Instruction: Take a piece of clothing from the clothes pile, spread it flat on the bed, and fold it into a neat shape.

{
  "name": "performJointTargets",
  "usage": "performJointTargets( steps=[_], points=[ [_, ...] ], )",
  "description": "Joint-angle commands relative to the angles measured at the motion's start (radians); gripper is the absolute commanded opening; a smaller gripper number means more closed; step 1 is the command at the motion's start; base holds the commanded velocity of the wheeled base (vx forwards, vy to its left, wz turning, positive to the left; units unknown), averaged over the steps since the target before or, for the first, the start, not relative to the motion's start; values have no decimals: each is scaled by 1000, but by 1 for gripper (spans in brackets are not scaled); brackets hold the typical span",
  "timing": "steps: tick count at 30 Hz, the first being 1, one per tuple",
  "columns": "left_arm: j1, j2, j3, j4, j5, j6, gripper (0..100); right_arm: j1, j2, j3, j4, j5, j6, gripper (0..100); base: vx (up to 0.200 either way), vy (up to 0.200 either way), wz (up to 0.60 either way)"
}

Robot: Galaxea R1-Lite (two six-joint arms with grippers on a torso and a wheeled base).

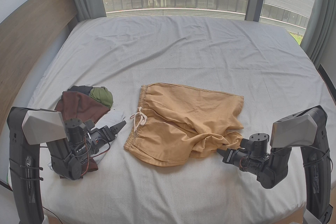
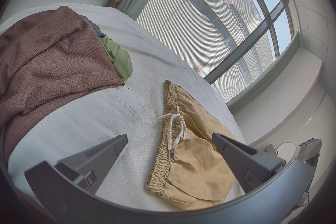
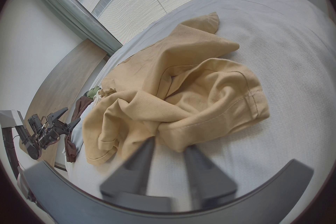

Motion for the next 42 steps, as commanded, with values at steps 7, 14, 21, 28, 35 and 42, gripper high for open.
performJointTargets(
  steps=[7, 14, 21, 28, 35, 42],
  points=[
    [0, -1, 0, 0, 0, 0, 100, 0, -5, 10, -6, 1, -4, 0, 0, 0, 0],
    [0, -1, -1, 0, 0, 0, 100, 0, -106, 110, -3, 1, -13, 0, 0, 0, 0],
    [0, -2, 0, 0, 0, 0, 100, -55, -184, 245, -1, 5, -36, 0, 0, 0, 0],
    [-5, -2, 2, 0, 0, 0, 100, -135, -181, 300, 13, 14, -79, 0, 0, 0, 0],
    [-3, -2, 2, 0, 0, 1, 100, -172, -157, 298, 28, 15, -103, 0, 0, 0, 0],
    [-3, -2, 2, 0, 0, 0, 100, -163, -121, 291, 11, 24, -103, 0, 0, 0, 0]
  ],
)
